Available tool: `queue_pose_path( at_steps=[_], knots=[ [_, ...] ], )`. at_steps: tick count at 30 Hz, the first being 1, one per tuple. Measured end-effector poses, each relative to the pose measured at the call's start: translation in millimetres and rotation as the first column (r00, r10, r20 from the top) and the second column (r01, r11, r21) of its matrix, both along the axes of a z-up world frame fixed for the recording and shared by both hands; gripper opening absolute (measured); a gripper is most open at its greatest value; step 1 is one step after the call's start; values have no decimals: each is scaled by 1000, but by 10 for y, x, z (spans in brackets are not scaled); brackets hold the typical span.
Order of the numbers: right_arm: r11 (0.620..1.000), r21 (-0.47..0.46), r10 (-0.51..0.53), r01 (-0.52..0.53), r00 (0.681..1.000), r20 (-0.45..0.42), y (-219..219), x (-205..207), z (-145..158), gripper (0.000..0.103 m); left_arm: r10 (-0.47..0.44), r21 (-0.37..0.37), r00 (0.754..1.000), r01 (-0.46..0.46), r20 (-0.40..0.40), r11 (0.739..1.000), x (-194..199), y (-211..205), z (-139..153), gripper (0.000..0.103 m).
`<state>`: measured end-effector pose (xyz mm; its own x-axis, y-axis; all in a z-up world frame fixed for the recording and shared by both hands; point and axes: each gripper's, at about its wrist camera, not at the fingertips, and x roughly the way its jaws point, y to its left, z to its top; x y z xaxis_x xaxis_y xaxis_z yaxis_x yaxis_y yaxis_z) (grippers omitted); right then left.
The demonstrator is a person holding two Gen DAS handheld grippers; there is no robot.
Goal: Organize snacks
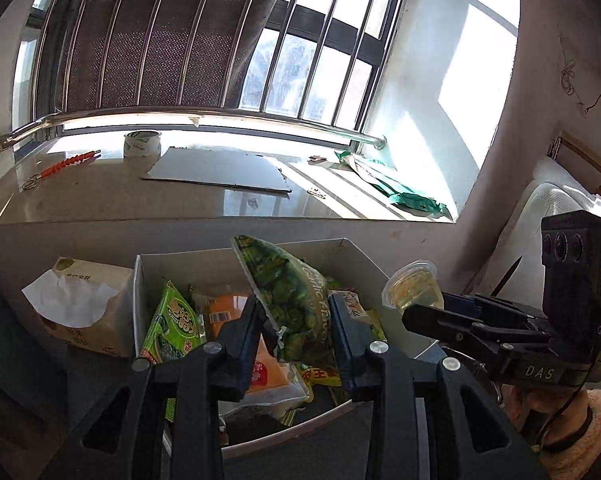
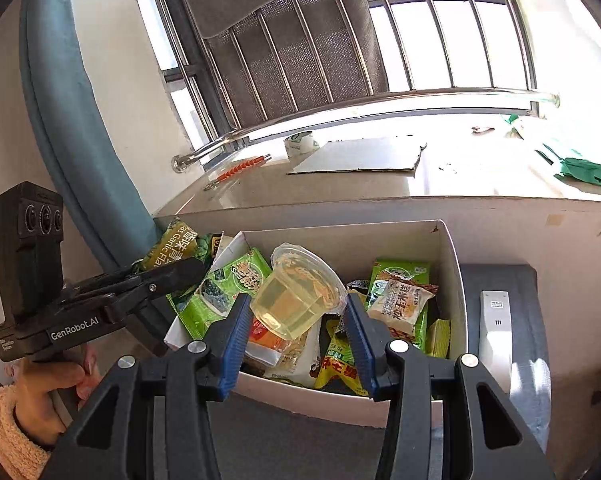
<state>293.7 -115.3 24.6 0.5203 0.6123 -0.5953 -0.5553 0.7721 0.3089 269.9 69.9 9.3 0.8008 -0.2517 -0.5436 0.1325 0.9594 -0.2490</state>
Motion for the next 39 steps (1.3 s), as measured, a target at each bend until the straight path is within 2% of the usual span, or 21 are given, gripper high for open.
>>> queue_pose_path(
  at_steps=[2, 3, 4, 5, 6, 8, 12, 16, 19, 22, 25, 29, 32, 34, 39],
  knots=[
    [1000, 5, 10, -10, 999, -31, 66, 153, -53, 52, 20, 38, 1000, -20, -1, 999, 96, -3, -32, 42],
    [1000, 5, 7, -6, 999, -43, 87, 216, -82, 59, 31, 47, 999, -31, -20, 998, 142, 16, -58, 49],
    [1000, -7, -13, 13, 998, -53, 97, 260, -106, 71, 41, 51, 998, -39, -47, 998, 178, 35, -85, 81],
    [999, -13, -38, 37, 998, -57, 91, 285, -126, 99, 57, 54, 997, -54, -58, 997, 175, 57, -105, 103],
    [998, 11, -56, 57, 997, -52, 49, 291, -131, 103, 90, 62, 995, -87, -43, 994, 136, 97, -113, 103],
    [995, 15, -93, 94, 994, -49, -19, 291, -143, 103, 80, 54, 997, -79, -21, 995, 44, 143, -107, 103],
    [987, -94, -134, 130, 990, -38, -10, 284, -208, 103, 92, 117, 995, -94, 22, 989, -111, 90, -30, 103],
    [978, -162, -131, 134, 991, 29, 25, 154, -179, 103, 114, 156, 991, -122, 64, 980, -299, 38, 83, 103],
    [971, -181, -140, 157, 985, 100, 12, -6, -63, 103, 140, 118, 987, -148, 79, 982, -472, 55, 148, 103],
    [973, -162, -134, 167, 972, 195, -45, -288, 126, 103, 145, 72, 983, -154, 113, 986, -731, 71, 195, 103],
    [975, -170, -101, 146, 964, 247, -74, -596, 274, 103, 149, 104, 972, -170, 179, 980, -1069, 1, 253, 103],
    [987, -134, -45, 84, 963, 266, -184, -1099, 371, 103, 135, 49, 979, -144, 155, 988, -1478, -47, 248, 103],
    [982, -156, -50, 102, 950, 309, -242, -1518, 363, 103, 161, 54, 981, -167, 104, 984, -1768, -129, 183, 103],
    [982, -159, -51, 106, 948, 315, -290, -1780, 339, 103, 197, 59, 976, -203, 94, 977, -1992, -186, 142, 103],
    [987, -129, -58, 94, 963, 261, -431, -2338, 209, 103, 192, 41, 976, -196, 100, 980, -2584, -347, 19, 103]
  ],
)
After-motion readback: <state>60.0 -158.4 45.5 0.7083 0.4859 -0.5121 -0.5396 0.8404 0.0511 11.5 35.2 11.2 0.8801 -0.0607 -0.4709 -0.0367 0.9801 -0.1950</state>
